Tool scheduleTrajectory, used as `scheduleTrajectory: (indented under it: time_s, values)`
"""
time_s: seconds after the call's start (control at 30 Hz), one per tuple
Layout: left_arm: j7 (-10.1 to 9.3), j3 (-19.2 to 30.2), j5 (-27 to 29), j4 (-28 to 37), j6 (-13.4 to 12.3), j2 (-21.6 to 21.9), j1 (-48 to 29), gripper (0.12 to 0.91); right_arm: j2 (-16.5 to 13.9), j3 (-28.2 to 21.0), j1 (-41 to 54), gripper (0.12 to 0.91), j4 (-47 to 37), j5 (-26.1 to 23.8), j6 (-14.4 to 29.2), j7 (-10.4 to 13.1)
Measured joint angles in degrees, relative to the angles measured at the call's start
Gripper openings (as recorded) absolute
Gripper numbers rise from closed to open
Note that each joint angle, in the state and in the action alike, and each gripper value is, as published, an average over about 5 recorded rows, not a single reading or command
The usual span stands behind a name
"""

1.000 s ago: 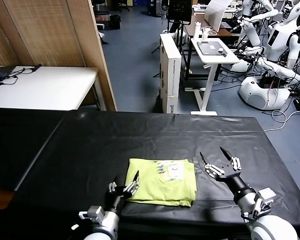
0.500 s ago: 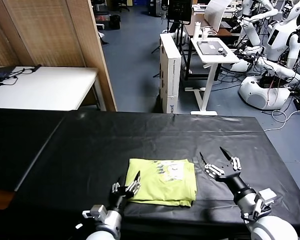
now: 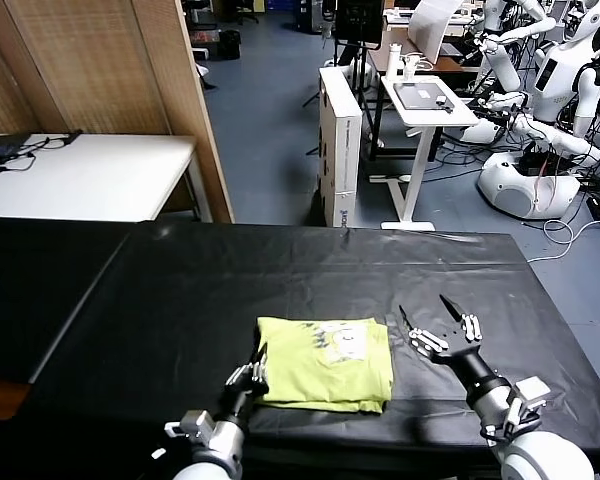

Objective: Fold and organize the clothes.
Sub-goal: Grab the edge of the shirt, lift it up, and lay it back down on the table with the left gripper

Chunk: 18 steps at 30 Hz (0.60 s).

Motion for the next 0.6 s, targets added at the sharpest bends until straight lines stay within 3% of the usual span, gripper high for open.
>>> scheduleTrajectory:
  time_s: [0.2,0.3,0.4,0.6]
  values:
    - [0.12,-1.0,3.0,-2.0,2.3,1.5,0.6,0.177,0.0,0.3,0.5,0.907,-0.6,-0.1,0.1,0.0]
    - [1.30,-3.4,4.1,-3.7,3.3,4.1,0.2,0.177,0.2,0.3,0.8,0.907,-1.1,-0.3,0.1,0.0]
    - [2.35,-7.4,2.9,-5.2,4.1,8.1,0.0,0.177,0.4,0.0,1.1,0.907,-1.8,-0.8,0.2,0.1]
    - [2.52,-18.3,-2.1,-7.3,4.6,18.7,1.7,0.177,0.8,-0.9,2.0,0.907,-3.1,-1.3,0.3,0.4]
